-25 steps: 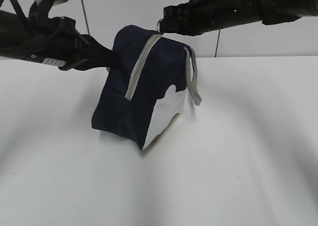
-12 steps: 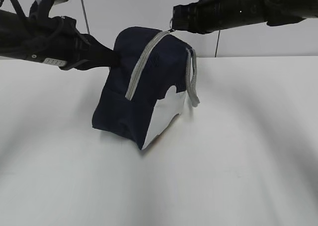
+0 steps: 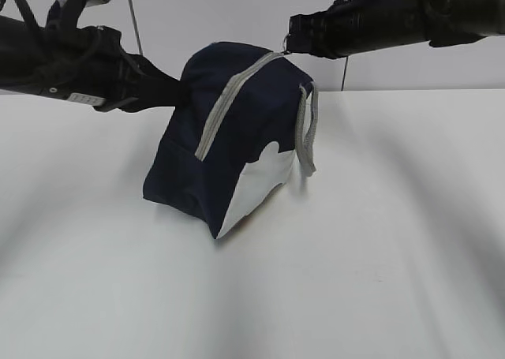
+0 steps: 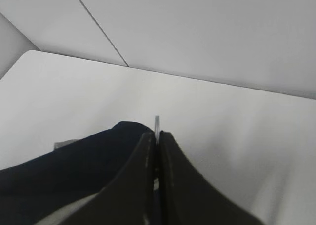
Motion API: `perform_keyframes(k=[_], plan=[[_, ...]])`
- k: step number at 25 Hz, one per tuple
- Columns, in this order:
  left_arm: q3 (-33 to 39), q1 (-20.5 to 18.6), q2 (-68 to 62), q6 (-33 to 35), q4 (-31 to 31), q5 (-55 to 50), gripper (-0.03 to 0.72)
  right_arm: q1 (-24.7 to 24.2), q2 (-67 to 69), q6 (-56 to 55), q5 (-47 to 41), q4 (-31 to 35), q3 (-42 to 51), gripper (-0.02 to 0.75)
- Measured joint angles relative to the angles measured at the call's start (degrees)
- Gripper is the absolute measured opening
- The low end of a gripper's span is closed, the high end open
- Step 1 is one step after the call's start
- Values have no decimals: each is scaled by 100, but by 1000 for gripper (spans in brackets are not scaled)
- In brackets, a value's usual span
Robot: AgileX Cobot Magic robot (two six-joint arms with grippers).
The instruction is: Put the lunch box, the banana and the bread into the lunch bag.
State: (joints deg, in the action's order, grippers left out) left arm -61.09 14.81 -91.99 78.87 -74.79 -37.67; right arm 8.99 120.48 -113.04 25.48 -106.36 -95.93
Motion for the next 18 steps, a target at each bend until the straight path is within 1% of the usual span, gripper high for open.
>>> perform_keyframes(k=[7, 18], plan=[[0, 0, 0, 169, 123, -298, -2, -21, 608, 10, 108, 0, -737, -16], [0, 0, 0, 181, 727, -801, -1, -25, 1500, 10, 740, 13, -1844, -16]])
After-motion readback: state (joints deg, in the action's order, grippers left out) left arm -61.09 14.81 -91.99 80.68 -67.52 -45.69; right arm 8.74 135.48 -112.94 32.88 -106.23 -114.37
